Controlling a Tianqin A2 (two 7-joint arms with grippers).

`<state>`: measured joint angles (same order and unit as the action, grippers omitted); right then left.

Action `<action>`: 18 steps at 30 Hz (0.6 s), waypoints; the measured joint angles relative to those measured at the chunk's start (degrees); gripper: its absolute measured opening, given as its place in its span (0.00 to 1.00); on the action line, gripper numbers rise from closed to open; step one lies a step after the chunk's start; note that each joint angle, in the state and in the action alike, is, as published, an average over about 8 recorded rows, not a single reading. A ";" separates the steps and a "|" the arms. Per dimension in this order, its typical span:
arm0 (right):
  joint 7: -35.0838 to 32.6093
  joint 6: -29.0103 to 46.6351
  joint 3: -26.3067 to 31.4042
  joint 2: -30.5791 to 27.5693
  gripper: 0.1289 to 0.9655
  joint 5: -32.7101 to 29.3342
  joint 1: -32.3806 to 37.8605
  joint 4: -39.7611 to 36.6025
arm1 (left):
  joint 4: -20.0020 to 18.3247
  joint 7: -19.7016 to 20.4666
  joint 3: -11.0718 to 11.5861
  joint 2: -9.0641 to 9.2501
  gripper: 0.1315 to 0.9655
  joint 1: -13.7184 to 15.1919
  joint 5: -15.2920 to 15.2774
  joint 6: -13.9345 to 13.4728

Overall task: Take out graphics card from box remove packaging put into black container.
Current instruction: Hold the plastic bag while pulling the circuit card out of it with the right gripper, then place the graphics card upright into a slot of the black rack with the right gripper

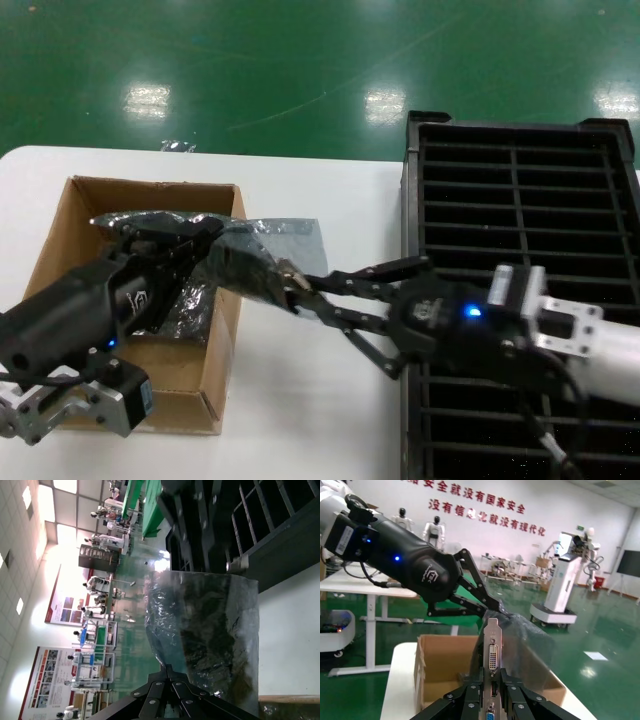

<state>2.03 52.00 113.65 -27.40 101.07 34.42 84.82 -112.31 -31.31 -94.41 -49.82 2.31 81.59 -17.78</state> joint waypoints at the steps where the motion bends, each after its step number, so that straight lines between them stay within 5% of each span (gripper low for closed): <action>1: 0.63 -0.08 -0.43 -1.08 0.07 0.14 -0.66 1.05 | 0.00 0.00 0.00 0.00 0.01 0.00 0.00 0.00; 11: 6.46 -1.70 -7.22 -12.85 0.07 2.96 -9.21 11.89 | 0.00 0.00 0.00 0.00 0.01 0.00 0.00 0.00; 18: 9.77 -4.76 -17.18 -21.36 0.07 5.96 -19.50 18.32 | 0.00 0.00 0.00 0.00 0.01 0.00 0.00 0.00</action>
<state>11.80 47.24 96.47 -48.76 107.02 14.91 103.14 -112.31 -31.31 -94.41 -49.82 2.31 81.59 -17.78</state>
